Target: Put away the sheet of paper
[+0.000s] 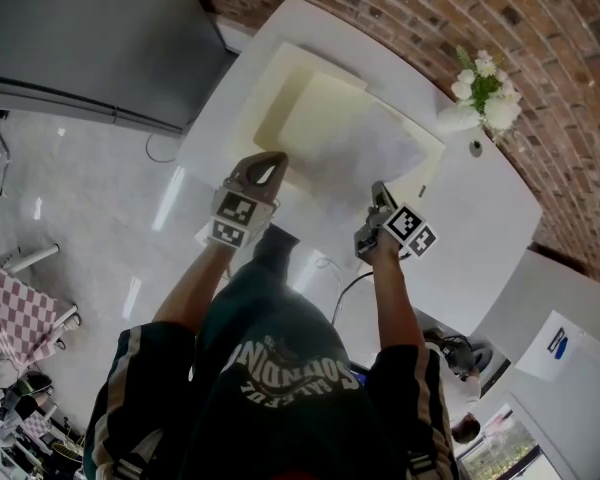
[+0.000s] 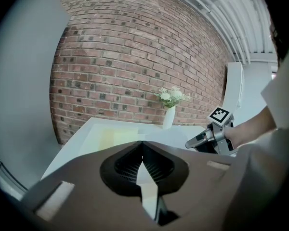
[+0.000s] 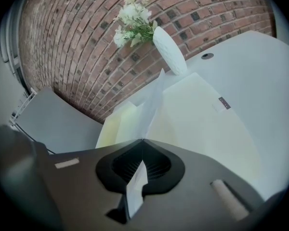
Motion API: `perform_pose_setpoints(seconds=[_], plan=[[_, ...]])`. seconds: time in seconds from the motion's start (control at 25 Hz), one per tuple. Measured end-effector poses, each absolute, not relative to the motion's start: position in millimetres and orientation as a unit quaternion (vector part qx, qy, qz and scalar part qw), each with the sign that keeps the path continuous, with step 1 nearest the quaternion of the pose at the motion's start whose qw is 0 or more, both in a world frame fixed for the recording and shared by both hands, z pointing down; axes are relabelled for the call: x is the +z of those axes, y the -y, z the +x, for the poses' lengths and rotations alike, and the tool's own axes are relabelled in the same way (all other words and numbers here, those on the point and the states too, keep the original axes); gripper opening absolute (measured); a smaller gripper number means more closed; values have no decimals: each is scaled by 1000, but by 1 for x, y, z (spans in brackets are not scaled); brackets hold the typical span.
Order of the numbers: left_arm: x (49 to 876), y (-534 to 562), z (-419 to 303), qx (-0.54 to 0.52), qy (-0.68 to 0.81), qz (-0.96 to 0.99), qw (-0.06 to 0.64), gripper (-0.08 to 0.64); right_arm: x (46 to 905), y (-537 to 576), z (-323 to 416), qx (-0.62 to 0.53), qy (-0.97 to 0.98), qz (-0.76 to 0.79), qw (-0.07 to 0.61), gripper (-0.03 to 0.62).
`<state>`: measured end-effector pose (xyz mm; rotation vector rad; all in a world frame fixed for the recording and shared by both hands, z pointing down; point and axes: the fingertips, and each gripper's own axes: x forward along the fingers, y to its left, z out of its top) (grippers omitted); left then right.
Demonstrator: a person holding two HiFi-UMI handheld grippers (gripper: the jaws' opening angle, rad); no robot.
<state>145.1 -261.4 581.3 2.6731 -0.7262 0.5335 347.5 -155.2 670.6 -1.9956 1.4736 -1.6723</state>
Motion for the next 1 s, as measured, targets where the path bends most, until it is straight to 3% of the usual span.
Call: perform_pose_setpoints(seconds=[0.68, 1.0], plan=[[593, 271, 144, 190, 267, 929, 172, 11, 698, 194, 345, -603, -479, -630, 102, 2], [592, 279, 148, 184, 271, 929, 174, 11, 699, 228, 336, -595, -508, -617, 81, 2]])
